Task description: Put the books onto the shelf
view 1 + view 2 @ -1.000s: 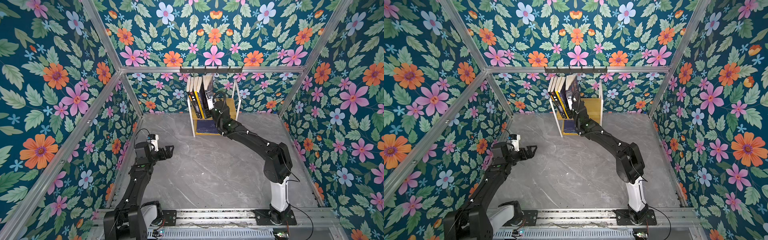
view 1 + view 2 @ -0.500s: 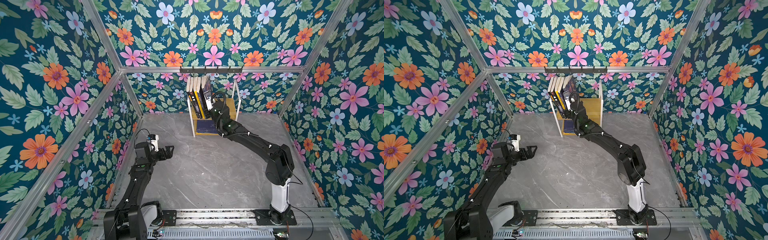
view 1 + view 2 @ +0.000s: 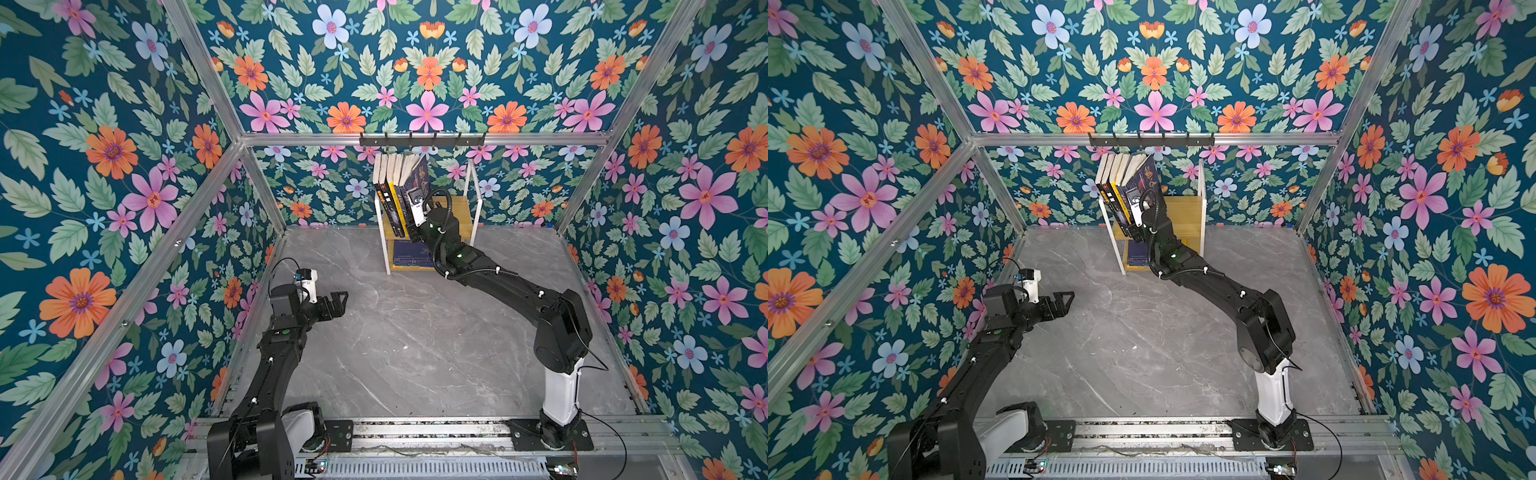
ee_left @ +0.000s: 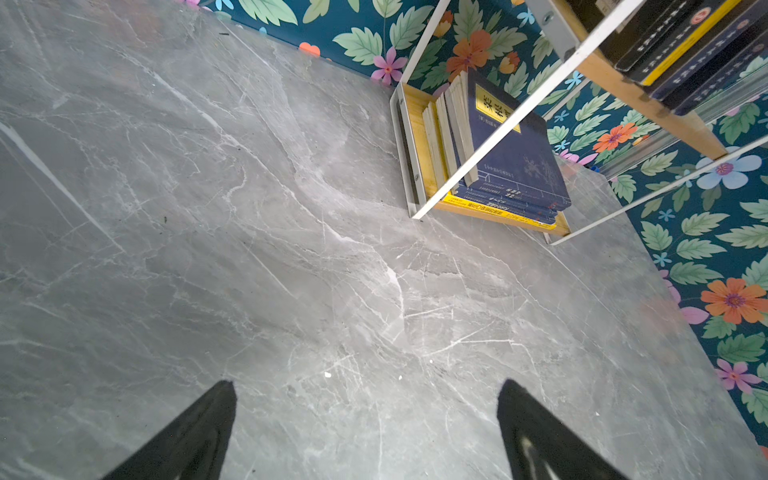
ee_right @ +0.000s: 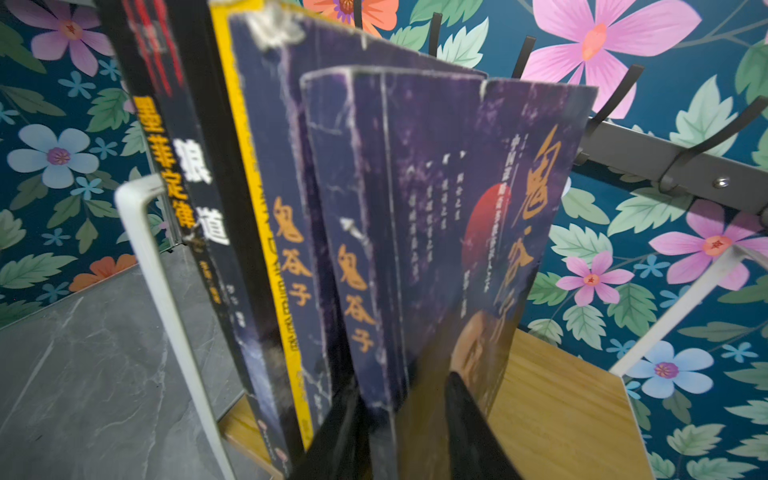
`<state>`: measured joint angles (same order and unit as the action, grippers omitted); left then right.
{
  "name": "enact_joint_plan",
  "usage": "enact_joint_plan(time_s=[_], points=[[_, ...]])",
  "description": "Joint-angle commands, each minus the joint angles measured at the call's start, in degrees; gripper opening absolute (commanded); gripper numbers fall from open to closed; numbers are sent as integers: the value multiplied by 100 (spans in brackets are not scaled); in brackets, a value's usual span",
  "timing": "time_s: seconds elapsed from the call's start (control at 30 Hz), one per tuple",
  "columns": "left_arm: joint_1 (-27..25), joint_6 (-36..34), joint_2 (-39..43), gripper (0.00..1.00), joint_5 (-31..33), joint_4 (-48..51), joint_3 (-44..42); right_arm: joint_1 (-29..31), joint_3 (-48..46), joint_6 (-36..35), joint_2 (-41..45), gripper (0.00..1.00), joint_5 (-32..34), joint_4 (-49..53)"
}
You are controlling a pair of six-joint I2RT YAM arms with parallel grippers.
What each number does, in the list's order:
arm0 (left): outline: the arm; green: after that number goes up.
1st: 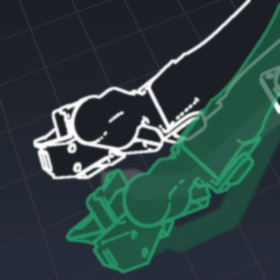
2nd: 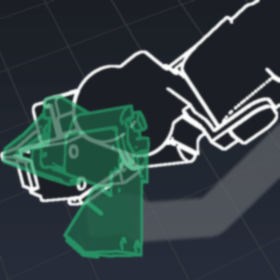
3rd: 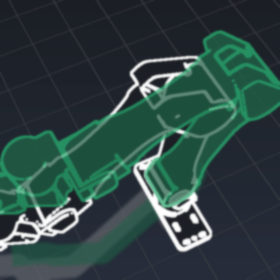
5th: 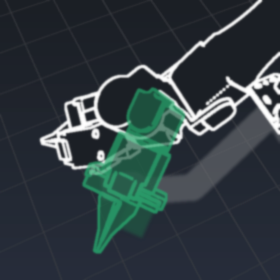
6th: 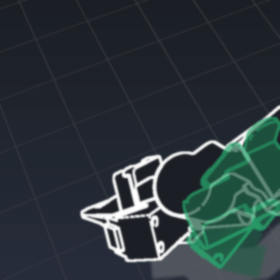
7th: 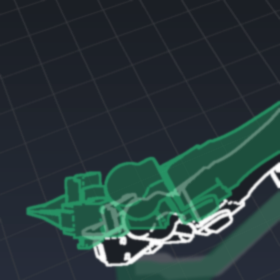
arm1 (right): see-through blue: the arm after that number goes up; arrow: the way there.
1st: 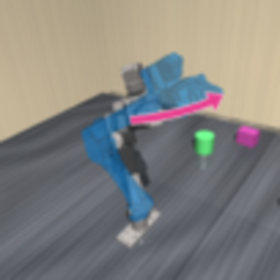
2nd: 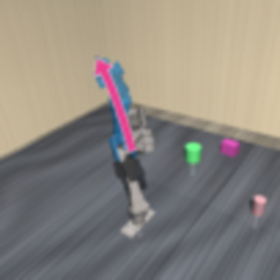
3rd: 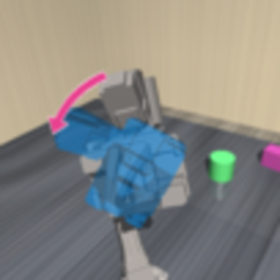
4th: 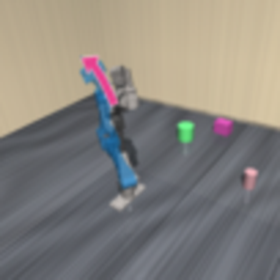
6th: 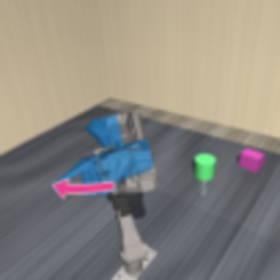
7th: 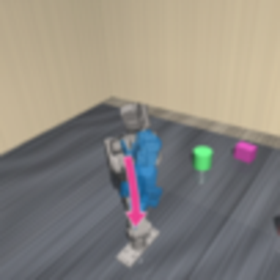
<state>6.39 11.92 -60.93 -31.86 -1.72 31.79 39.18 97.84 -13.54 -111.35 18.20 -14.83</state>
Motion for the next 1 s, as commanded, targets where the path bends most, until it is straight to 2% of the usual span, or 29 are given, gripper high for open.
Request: enact_joint_plan(time_s=[0.0, 0.13, 0.27, 0.37, 0.47, 0.57, 0.63, 0.8, 0.97], points=[[11, -23, 6, 100, -14, -122, -16, -24, -163, 93, 166, 50, -523, -293], [11, -41, 13, 100, -5, -114, -15, -137, -696, 237, 633, 61, -1155, -312], [11, -32, 0, 100, -25, -120, -15, -304, -1419, 553, 1342, 60, -1554, -253], [15, -40, 0, 100, -14, -127, -15, -434, -1840, 693, 1882, 48, -1597, -108], [11, -32, -4, 100, -29, -135, -24, -557, -1940, 721, 1985, 31, -1258, 68], [11, -15, -15, 100, -43, -151, -24, -677, -1672, 686, 1590, 16, -608, 156], [11, -6, 1, 100, -41, -152, -24, -789, -1400, 731, 1152, 11, -345, 143], [8, -6, 37, 100, -44, -125, -24, -1122, -378, 1112, 148, 8, -174, 478], [5, -15, 63, 100, -14, -120, -15, -1174, 704, 1167, -722, 8, -514, 1213]])
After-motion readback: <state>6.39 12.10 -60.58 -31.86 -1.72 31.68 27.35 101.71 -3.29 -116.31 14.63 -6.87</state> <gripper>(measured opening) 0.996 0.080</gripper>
